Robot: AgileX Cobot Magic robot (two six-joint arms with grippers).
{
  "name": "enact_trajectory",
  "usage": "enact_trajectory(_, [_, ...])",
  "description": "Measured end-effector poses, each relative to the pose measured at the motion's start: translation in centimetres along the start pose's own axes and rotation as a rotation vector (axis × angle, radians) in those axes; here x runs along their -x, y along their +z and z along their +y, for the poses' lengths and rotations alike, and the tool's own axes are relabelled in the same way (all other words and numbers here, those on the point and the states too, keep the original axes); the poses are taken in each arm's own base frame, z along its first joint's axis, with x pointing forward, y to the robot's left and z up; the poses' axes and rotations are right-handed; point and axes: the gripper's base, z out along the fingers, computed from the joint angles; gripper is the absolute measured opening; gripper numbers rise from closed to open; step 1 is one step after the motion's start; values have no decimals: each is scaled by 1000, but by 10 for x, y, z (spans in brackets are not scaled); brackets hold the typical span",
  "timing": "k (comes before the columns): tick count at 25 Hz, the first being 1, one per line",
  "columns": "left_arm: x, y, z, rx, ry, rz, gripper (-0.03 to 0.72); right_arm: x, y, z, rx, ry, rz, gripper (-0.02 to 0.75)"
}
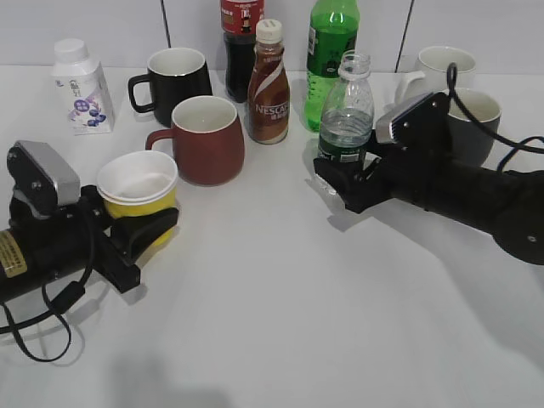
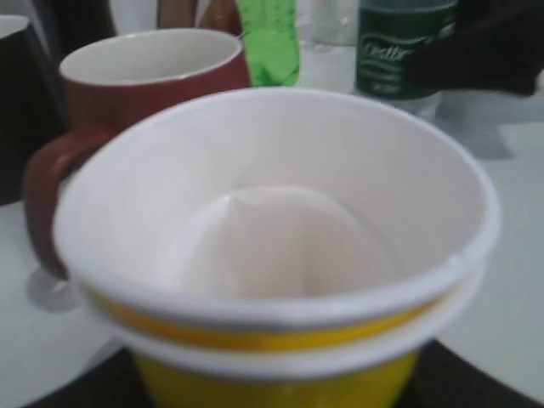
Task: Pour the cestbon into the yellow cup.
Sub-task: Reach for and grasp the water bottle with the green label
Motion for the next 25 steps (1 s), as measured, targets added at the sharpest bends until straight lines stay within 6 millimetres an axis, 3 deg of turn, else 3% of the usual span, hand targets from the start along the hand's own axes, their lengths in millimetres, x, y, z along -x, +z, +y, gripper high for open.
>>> enact_trajectory(5, [2,3,-9,-41,6,-4,342,-5,10,-4,7,8,-1,615])
enact_trajectory(10, [9,12,-21,-95,31,-29,341,-5,11,-4,8,10,0,489])
enact_trajectory(18, [28,34,-34,-165,36,-106,336,-5,11,-4,9,5,-8,484])
enact_trajectory(25, [42,48,-41,-188,57,-162,335,2,12,-4,17,-170,-71,484])
